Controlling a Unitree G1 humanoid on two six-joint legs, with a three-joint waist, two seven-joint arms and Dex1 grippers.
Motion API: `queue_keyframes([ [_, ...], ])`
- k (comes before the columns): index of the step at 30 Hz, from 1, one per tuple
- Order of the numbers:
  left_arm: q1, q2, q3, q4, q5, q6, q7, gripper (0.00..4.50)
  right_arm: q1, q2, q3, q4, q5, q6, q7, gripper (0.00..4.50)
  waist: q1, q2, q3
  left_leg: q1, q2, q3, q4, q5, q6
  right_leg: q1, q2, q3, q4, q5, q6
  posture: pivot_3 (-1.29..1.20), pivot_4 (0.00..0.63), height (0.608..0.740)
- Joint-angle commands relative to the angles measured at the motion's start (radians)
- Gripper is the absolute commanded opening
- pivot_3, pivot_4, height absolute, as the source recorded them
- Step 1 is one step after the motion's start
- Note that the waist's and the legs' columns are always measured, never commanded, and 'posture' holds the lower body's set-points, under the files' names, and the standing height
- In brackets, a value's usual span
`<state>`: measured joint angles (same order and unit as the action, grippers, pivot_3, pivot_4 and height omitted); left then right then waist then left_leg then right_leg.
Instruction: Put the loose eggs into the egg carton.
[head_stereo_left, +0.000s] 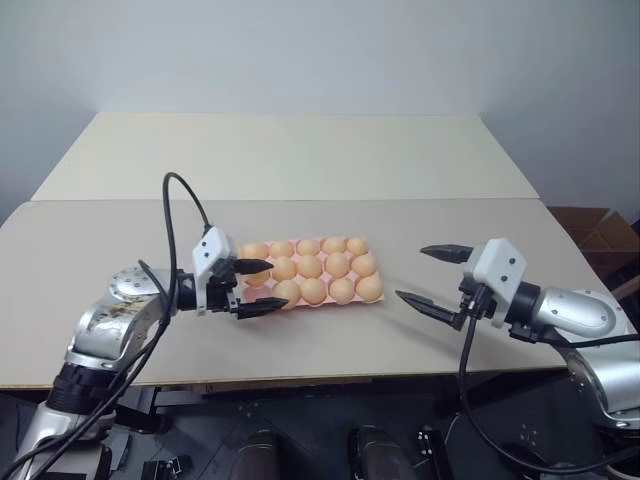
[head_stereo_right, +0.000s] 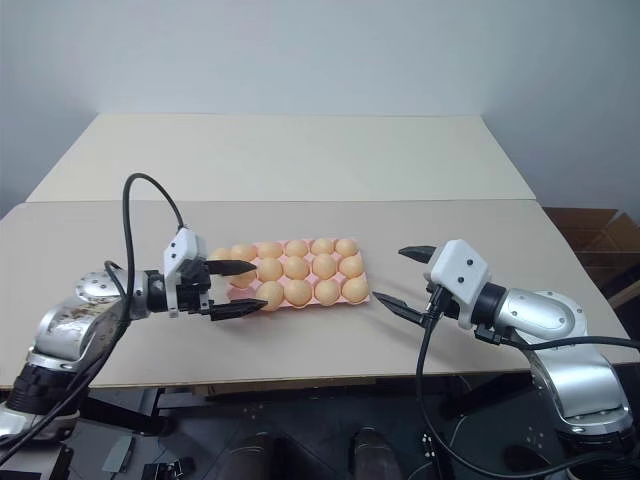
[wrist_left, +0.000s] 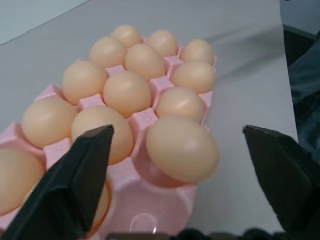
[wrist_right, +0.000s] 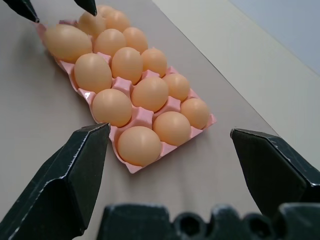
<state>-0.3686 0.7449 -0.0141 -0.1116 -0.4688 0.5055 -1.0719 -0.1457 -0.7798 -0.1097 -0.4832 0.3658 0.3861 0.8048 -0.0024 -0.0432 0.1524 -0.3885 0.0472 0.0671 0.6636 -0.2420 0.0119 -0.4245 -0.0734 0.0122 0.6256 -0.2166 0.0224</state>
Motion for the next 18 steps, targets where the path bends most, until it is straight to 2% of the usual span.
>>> queue_keyframes([
  [1, 0.032, 0.040, 0.096, -0.053, -0.015, -0.017, 0.015, 4.47, -0.019, -0.001, -0.014, -0.020, 0.006, -0.001, -0.004, 4.50, -0.002, 0.000, 0.000, 0.000, 0.000, 0.000, 0.000, 0.000, 0.000, 0.000, 0.000, 0.000, 0.000, 0.000, 0.000, 0.00, 0.150, 0.740],
  [6, 0.139, 0.107, 0.283, -0.099, -0.066, -0.013, 0.014, 4.47, -0.037, -0.008, -0.010, -0.002, 0.015, -0.012, 0.018, 4.50, -0.007, 0.000, 0.000, 0.000, 0.000, 0.000, 0.000, 0.000, 0.000, 0.000, 0.000, 0.000, 0.000, 0.000, 0.000, 0.00, 0.150, 0.740],
  [10, 0.328, 0.156, 0.501, -0.137, -0.101, -0.023, -0.033, 4.47, -0.044, -0.010, -0.016, 0.023, 0.025, -0.032, 0.048, 4.50, -0.016, 0.000, 0.000, 0.001, 0.001, 0.001, 0.000, 0.000, 0.000, -0.001, -0.001, 0.000, 0.000, 0.000, -0.001, 0.00, 0.150, 0.740],
  [15, 0.559, 0.150, 0.740, -0.170, -0.147, -0.016, -0.097, 4.47, -0.051, -0.007, -0.025, 0.061, 0.033, -0.051, 0.081, 4.50, -0.009, 0.000, 0.000, 0.001, 0.002, 0.001, -0.001, -0.001, 0.000, -0.001, -0.001, -0.001, 0.000, -0.004, -0.005, 0.00, 0.150, 0.740],
  [18, 0.624, 0.133, 0.787, -0.180, -0.160, -0.020, -0.095, 4.47, -0.054, -0.007, -0.026, 0.077, 0.028, -0.057, 0.089, 4.50, -0.001, 0.000, 0.000, 0.001, 0.002, 0.001, -0.001, 0.000, 0.000, -0.001, -0.002, -0.001, 0.000, -0.007, -0.007, 0.00, 0.150, 0.740],
])
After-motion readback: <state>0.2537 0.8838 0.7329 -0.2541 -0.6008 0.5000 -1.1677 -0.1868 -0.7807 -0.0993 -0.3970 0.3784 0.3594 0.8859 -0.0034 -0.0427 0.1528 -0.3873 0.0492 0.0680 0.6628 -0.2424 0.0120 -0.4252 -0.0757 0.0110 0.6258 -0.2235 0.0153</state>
